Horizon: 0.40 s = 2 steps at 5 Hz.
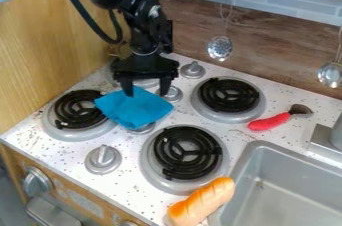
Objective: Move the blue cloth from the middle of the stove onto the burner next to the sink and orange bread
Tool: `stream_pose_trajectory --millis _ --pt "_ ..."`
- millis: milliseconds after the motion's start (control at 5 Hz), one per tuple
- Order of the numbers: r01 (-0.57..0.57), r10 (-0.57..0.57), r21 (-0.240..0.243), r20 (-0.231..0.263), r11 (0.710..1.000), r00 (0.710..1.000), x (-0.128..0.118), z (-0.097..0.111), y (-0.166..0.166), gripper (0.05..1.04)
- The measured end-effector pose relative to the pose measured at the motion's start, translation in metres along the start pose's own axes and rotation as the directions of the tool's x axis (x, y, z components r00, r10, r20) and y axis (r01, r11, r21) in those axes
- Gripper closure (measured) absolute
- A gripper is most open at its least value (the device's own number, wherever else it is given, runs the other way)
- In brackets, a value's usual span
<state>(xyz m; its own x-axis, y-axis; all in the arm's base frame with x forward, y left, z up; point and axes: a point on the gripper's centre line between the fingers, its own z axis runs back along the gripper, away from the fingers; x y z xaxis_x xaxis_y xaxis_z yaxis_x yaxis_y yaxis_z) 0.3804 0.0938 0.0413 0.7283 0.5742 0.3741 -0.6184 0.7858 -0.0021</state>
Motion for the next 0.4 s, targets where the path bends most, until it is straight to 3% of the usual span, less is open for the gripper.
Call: stream_pose_trajectory --millis 200,400 --pt "-0.014 0.013 0.040 0.004 0.999 1.000 0.0110 -0.0223 0.0015 0.083" --pt "-0.020 0.020 0.055 0.007 0.998 1.000 0.0168 -0.0292 0.0007 0.083"
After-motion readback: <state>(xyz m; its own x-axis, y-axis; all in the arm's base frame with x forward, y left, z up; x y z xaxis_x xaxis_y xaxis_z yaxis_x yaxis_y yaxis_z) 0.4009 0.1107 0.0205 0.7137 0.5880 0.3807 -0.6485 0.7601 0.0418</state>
